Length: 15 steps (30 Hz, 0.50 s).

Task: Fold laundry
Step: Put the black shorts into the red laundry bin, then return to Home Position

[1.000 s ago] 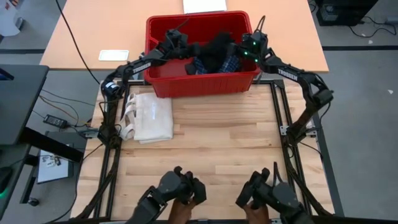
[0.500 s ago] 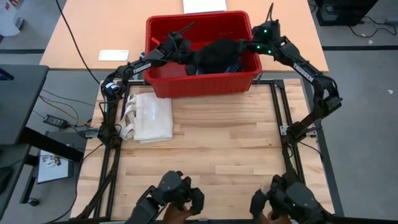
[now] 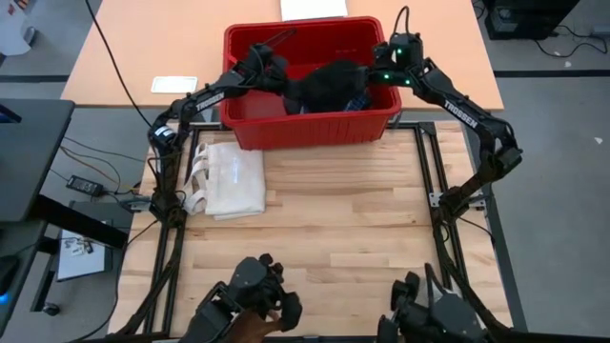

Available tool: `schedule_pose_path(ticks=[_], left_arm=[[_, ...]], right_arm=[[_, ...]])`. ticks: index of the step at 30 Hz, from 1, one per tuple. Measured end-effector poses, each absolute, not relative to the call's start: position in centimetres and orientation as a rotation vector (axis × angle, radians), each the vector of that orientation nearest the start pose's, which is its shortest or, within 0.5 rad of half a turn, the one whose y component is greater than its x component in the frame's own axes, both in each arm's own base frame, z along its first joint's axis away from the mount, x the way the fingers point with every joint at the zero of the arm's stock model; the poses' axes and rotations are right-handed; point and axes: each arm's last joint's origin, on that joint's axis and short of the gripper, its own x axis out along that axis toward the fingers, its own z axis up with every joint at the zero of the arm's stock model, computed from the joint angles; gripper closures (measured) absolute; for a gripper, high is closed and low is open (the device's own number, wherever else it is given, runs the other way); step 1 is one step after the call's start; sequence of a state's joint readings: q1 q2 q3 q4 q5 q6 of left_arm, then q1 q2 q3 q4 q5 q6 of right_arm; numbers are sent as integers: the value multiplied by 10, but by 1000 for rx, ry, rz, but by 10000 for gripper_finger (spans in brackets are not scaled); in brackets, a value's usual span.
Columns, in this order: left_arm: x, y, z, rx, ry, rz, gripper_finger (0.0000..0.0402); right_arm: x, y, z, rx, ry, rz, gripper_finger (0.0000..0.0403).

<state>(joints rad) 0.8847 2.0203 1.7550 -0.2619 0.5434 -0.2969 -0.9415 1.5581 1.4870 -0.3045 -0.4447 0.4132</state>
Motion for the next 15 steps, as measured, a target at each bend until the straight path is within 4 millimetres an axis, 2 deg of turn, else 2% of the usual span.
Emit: schedule_pose_path(ticks=[8, 15], left_arm=[[295, 349, 308, -585, 334, 403, 43], [278, 338, 328, -524, 379, 454, 31]], right_arm=[[225, -274, 388, 672, 91, -370, 99], [212, -258, 415, 619, 7, -344, 99]])
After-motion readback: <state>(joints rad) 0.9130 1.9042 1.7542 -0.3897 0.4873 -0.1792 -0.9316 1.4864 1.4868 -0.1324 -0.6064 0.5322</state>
